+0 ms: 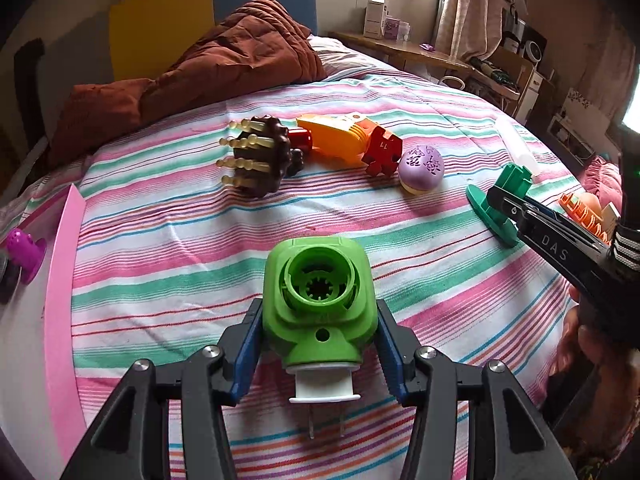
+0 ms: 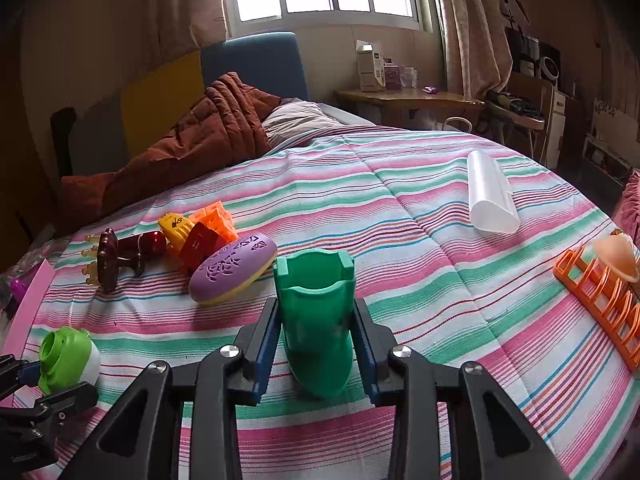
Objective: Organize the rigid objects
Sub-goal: 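Grasp the green plug-in device with the left tool while the right tool holds the teal cup, then carry the green plug-in device into the tray and open the left tool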
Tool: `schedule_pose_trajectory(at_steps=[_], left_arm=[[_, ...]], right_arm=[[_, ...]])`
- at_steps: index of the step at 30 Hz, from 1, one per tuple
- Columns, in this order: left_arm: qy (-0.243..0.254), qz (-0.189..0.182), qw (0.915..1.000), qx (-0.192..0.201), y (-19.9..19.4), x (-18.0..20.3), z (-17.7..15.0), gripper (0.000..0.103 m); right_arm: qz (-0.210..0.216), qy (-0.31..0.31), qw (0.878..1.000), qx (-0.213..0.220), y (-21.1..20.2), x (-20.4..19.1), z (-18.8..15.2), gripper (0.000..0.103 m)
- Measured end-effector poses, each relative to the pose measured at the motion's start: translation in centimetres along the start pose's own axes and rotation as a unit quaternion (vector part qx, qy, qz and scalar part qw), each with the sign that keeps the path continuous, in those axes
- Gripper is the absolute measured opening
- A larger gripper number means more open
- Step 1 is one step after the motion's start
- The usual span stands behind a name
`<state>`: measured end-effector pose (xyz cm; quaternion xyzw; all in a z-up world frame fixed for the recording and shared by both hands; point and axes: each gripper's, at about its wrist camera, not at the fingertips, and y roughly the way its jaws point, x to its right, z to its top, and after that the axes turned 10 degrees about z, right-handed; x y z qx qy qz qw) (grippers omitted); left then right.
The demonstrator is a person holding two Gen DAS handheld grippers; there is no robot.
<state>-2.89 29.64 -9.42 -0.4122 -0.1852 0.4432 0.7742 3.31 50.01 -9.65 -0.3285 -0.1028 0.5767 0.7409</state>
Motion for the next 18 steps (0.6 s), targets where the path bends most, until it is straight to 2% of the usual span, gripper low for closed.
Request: schedule_pose_trajectory(at_steps=[8,14,18], left_arm=[[-0.005,-0.006,0.9997,0.025,-3.0,-1.0,-1.2,0.052],[-0.025,-0.014,0.9984,0.048,-5.4,-2.4,-0.7,0.052],[-0.032,-0.005,0.9971,0.069,-6.9,-3.9,-0.6,0.052]], right_arm=[[-0.011,-0.012,1.000,-0.003,0.1,-0.5,0.0,0.035],[-0.018,-0.023,1.000,-0.007,0.3,-0.8,0.0,0.035],[-0.023,-0.031,0.999,-0.009,0.4,-1.1,0.0,0.035]])
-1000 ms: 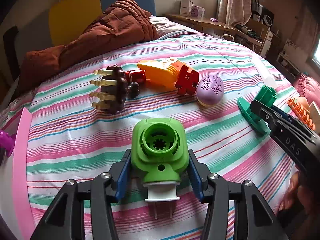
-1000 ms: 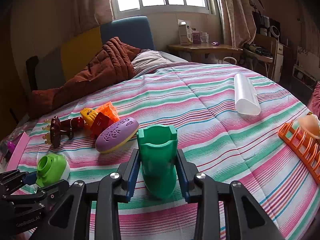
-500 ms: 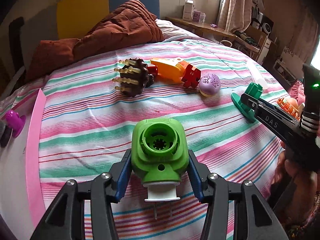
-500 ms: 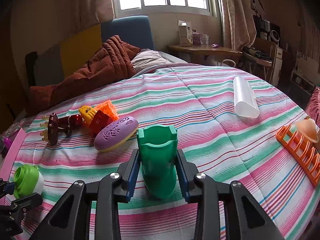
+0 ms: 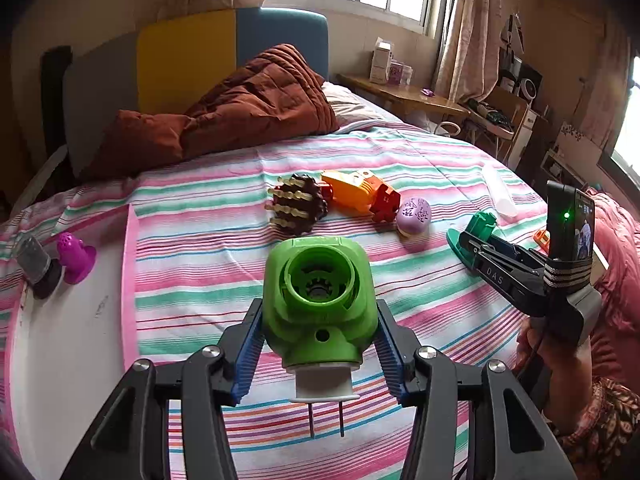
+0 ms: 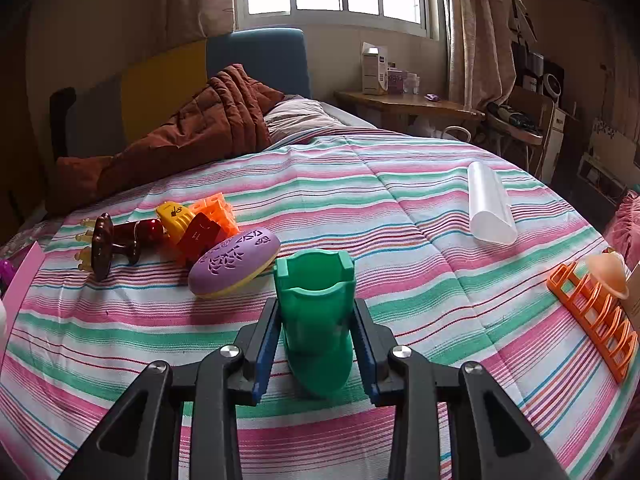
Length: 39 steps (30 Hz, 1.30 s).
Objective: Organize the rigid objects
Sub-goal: 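Carry the green plug-in device into the tray and open the left tool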
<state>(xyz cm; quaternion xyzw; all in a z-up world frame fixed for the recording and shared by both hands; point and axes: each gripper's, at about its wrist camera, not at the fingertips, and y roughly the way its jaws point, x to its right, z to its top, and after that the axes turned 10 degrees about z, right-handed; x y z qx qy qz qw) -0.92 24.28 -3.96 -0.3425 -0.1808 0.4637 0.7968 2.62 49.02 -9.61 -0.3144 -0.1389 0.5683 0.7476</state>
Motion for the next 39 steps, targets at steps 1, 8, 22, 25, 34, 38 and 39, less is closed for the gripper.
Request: schedule_pose_trajectory(at_steps=[1,8,22,25,34,38,39], left_arm=[[-0.003,0.003,1.0000,0.003,-0.3,-0.4,0.0,0.052],[-0.036,0.025,0.9990,-0.003,-1.0,-4.8,-0.8,0.052],[-0.130,0.130,0.9825,-0.032,0.1,-19.2,-3.0,0.052],[-0.140,0.147,0.9784,-0.041,0.9,-21.4,-3.2,0.053],[-0.130,0.191,0.9698,-0.077,3.8,-25.2,-3.6,0.053],[-0.157,0.173,0.9691,-0.080,3.7,-26.0,-3.8,0.053],[-0.162,0.175,0.9684,-0.073,3.4,-26.0,-4.0,0.059]], right_arm=[[-0.001,-0.002,1.000,-0.001,0.0,0.0,0.0,0.035],[-0.007,-0.011,1.000,-0.004,0.1,-0.3,0.0,0.035],[0.009,-0.040,0.999,0.009,-0.4,-1.5,-0.1,0.035],[0.005,-0.048,0.999,0.005,-0.3,-1.9,-0.1,0.035],[-0.007,-0.057,0.998,0.001,-0.2,-2.1,-0.3,0.035],[-0.010,-0.058,0.998,0.002,-0.3,-2.2,-0.2,0.035],[-0.011,-0.059,0.998,0.003,-0.3,-2.2,-0.2,0.035]])
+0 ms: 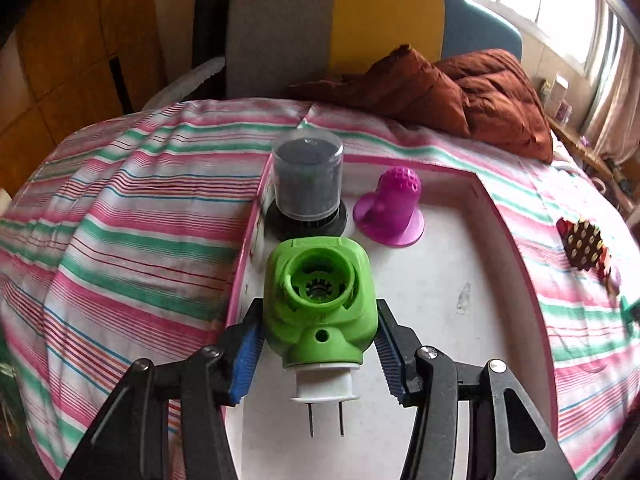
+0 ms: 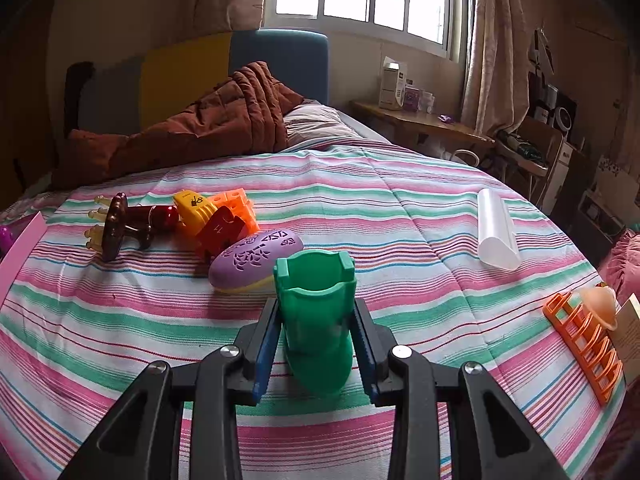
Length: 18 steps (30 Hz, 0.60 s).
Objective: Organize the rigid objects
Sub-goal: 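Carry the green plug-in device into the tray and open the left tool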
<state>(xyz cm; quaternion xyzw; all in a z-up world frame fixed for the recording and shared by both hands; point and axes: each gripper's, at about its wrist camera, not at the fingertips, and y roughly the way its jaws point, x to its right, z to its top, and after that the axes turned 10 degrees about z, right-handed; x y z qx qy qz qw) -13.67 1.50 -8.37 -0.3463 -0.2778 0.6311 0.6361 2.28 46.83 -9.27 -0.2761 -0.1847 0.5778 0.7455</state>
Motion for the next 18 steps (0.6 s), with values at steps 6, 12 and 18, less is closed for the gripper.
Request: schedule_pose_trajectory(at_steps=[6,12,18], left_arm=[[-0.037,-0.001,0.9987,0.035,-2.7,-0.4,-1.2,0.083],[-0.058,-0.025,0.9974,0.035,-4.4,-0.7,-2.8,0.089],[-0.062,-0.049,0.9967,0.019,-4.9,-0.5,-4.5,0.089]], right_arm=[[-0.002,-0.014,1.000,0.003,-0.4,-0.6,0.1,0.035],[0.022,-0.049,0.998,-0.025,-0.4,-3.3,0.4,0.035],[0.102,-0.036,0.994,-0.027,-1.1,-8.0,1.8,0.035]])
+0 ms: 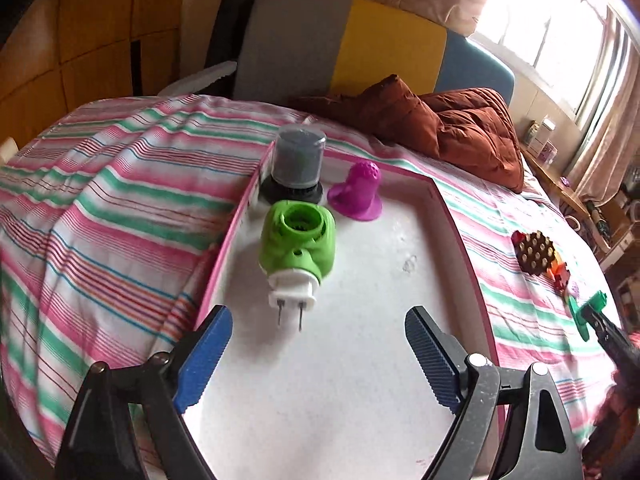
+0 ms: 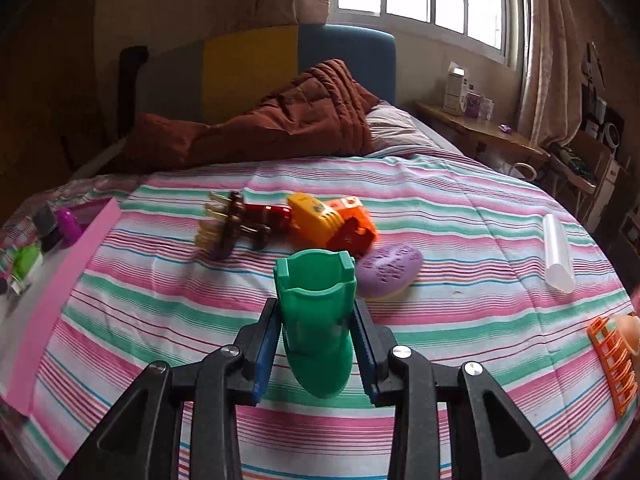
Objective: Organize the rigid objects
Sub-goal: 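Carry the green plug-in device into the tray and open the left tool, then lower the teal cup into the tray beside the magenta cup and open the right tool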
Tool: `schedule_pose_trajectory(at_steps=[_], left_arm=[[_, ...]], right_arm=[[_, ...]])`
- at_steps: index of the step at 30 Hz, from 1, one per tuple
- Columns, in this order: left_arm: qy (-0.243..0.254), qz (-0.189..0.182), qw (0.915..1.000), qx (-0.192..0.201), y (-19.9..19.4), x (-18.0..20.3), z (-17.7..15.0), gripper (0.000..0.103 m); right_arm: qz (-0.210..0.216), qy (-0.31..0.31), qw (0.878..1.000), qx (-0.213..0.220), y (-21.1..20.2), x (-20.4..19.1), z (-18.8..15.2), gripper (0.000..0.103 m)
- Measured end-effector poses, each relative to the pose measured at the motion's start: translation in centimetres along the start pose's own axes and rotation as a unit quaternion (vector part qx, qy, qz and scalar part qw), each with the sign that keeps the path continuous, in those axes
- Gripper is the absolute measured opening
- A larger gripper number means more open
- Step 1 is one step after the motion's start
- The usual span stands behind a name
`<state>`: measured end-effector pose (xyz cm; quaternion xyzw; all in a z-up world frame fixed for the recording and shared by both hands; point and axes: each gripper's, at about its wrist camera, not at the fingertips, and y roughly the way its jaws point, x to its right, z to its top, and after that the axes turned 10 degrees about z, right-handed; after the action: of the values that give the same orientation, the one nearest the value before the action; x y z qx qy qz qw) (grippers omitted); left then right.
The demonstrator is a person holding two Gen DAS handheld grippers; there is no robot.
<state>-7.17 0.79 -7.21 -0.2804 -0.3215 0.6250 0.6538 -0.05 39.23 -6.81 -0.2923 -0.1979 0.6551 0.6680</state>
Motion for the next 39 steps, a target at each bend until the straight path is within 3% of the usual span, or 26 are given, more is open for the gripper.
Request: schedule_pose_trajectory(at_steps=[10,22,30,39], left_arm=[[0.029,-0.001,0.9993,0.024,-1.6,0.6,-1.9,0.089],[0.021,-0.007,0.9995,0.023,-2.2,0.1,-2.9,0.092],[0.005,0.006,0.9998,0.020,-2.0,-0.7,-3.0,0.092],[-0.016,-0.004,0.9997,0.020,-2.3,-1.6,-3.0,0.092]], right_arm=[[0.123,-0.009,0.992,-0.012,1.7,-9.2,3.4,0.035],[0.209,-0.050,0.976,-0.034,4.9,-19.3,6.7,0.035],[0.189,-0.044,0.978,-0.080,10.2,-23.0,7.8,0.035],[0.147,-0.036,0.983,-0.108,14.6,-24.0,9.0,0.037]])
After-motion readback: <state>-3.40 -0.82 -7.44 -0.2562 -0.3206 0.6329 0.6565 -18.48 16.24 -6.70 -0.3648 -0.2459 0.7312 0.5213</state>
